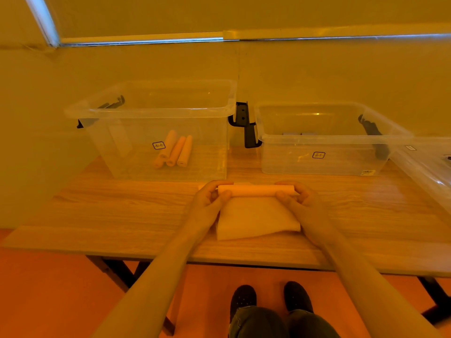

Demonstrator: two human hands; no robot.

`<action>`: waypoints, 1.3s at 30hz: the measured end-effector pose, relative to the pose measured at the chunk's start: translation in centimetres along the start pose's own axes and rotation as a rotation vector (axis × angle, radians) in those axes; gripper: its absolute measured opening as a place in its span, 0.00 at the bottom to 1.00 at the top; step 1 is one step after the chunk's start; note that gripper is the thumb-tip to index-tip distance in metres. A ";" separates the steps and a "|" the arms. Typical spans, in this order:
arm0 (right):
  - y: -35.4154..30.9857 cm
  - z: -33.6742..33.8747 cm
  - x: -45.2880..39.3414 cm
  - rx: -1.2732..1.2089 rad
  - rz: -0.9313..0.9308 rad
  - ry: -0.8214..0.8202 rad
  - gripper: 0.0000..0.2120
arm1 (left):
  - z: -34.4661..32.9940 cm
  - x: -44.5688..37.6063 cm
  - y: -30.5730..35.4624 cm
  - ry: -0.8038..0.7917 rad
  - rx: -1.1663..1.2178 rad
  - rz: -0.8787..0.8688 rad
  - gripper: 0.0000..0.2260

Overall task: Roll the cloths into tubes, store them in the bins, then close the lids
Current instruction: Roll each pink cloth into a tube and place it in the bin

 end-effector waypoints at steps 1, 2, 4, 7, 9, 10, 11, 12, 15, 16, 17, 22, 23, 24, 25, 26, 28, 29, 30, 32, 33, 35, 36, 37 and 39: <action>0.0 0.0 0.0 0.000 -0.002 0.003 0.12 | 0.0 0.0 0.0 -0.001 0.008 0.004 0.10; 0.1 -0.1 0.0 -0.016 -0.007 0.003 0.13 | 0.0 0.0 -0.1 -0.007 0.019 0.011 0.10; 0.2 -0.2 0.1 -0.060 -0.027 0.002 0.16 | -0.1 -0.1 -0.2 -0.020 0.033 0.031 0.10; 0.3 -0.2 0.1 -0.095 -0.056 0.008 0.18 | -0.2 -0.1 -0.4 -0.033 0.042 0.054 0.11; 0.3 -0.3 0.2 -0.099 -0.067 0.003 0.14 | -0.2 -0.2 -0.5 -0.036 0.042 0.063 0.11; 0.5 -0.2 0.2 -0.094 -0.077 0.007 0.13 | -0.2 -0.2 -0.5 -0.037 0.046 0.068 0.11; 0.5 -0.2 0.3 -0.086 -0.084 0.011 0.11 | -0.2 -0.3 -0.6 -0.038 0.052 0.073 0.11; 0.7 0.0 0.2 -0.072 -0.087 0.020 0.10 | -0.2 -0.3 -0.7 -0.037 0.059 0.081 0.12; 0.9 0.4 0.0 -0.080 -0.082 0.046 0.10 | -0.4 -0.3 -0.9 -0.045 0.095 0.102 0.11; 1.2 0.6 -0.2 -0.105 -0.084 0.057 0.09 | -0.4 -0.2 -0.9 -0.051 0.101 0.104 0.11; 1.2 0.8 -0.3 -0.119 -0.085 0.066 0.09 | -0.5 -0.2 -0.8 -0.056 0.101 0.102 0.10; 1.6 0.6 -0.2 -0.134 -0.111 0.046 0.14 | -0.6 -0.1 -0.7 -0.076 0.104 0.106 0.12; 1.5 0.5 -0.2 -0.134 -0.105 0.036 0.13 | -0.6 -0.1 -0.7 -0.076 0.104 0.110 0.12; 1.5 0.5 -0.3 -0.126 -0.097 0.030 0.11 | -0.6 -0.1 -0.7 -0.075 0.101 0.113 0.13; 1.3 0.4 -0.3 -0.118 -0.090 0.028 0.10 | -0.7 -0.2 -0.8 -0.072 0.100 0.116 0.13; 1.2 0.5 -0.3 -0.113 -0.085 0.029 0.10 | -0.6 -0.1 -0.8 -0.067 0.097 0.119 0.13; 1.1 0.4 -0.3 -0.126 -0.079 0.030 0.09 | -0.6 -0.1 -0.8 -0.048 0.083 0.118 0.12; 0.9 0.3 -0.2 -0.136 -0.078 0.031 0.08 | -0.5 -0.1 -0.8 -0.037 0.074 0.115 0.12; 0.8 0.3 -0.2 -0.135 -0.074 0.034 0.08 | -0.5 -0.2 -0.8 -0.026 0.067 0.112 0.11; 0.5 0.2 -0.1 -0.134 -0.068 0.038 0.10 | -0.4 -0.2 -0.8 -0.009 0.070 0.110 0.11; 0.6 0.2 -0.2 -0.137 -0.067 0.040 0.10 | -0.4 -0.2 -0.8 -0.011 0.079 0.113 0.11; 0.7 0.4 -0.3 -0.136 -0.068 0.050 0.10 | -0.5 -0.2 -0.8 -0.024 0.103 0.117 0.10; 0.8 0.5 -0.3 -0.139 -0.073 0.057 0.12 | -0.6 -0.2 -0.8 -0.028 0.112 0.118 0.09; 0.8 0.5 -0.4 -0.146 -0.079 0.060 0.13 | -0.5 -0.2 -0.9 -0.028 0.115 0.120 0.09; 0.9 0.4 -0.4 -0.145 -0.088 0.051 0.15 | -0.4 -0.3 -1.1 -0.018 0.094 0.124 0.10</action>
Point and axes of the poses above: each hand's wrist, its own x-axis away from the middle knuckle, its own z-axis out of the back of the hand, y = z × x, the point moved 9 cm from there along -x, towards the middle knuckle, and after that the axes turned 7 degrees about z, right-handed, at the moved point
